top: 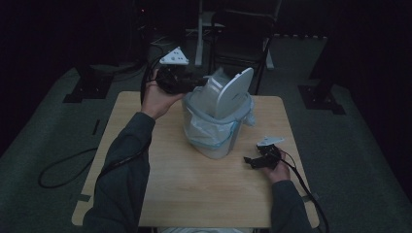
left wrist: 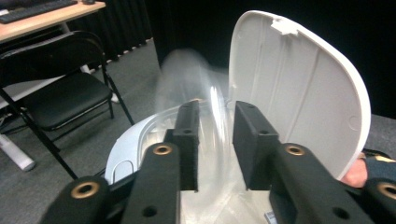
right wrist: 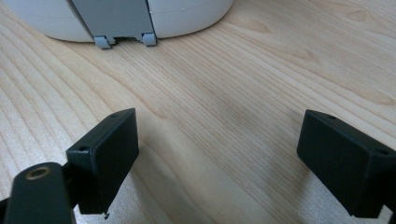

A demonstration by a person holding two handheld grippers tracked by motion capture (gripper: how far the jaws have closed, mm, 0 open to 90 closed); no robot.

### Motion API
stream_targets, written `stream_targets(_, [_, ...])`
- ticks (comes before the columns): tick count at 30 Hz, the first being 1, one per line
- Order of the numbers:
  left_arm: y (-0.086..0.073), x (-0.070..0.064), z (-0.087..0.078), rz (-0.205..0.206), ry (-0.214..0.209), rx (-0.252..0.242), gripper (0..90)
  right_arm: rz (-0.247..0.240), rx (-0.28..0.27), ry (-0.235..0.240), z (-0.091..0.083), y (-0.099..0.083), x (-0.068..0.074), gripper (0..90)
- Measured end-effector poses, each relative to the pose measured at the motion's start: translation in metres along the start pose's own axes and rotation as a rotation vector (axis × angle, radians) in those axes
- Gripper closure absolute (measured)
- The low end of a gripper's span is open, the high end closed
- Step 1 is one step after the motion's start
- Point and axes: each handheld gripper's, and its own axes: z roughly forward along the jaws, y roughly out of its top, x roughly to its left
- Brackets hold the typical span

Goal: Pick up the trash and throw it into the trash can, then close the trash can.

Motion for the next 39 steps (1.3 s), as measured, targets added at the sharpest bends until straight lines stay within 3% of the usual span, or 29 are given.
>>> stream_targets(16, [0.005, -0.003, -0.008, -0.005, -0.029, -0.036, 63.8, -0.001, 0.000, 0.000, 0.000, 0.000, 0.000, 11.9])
stream_targets(22, [0.007, -0.007, -0.010, -0.004, -0.022, -0.060, 63.2, -0.001, 0.000, 0.000, 0.000, 0.000, 0.000, 11.9])
stream_targets(25, [0.011, -0.013, -0.014, 0.001, -0.039, -0.080, 61.3, -0.001, 0.000, 0.000, 0.000, 0.000, 0.000, 11.9])
stream_targets(39, [0.026, -0.035, -0.013, 0.039, -0.117, -0.087, 55.1, -0.001, -0.001, 0.000, 0.001, 0.001, 0.000, 11.9])
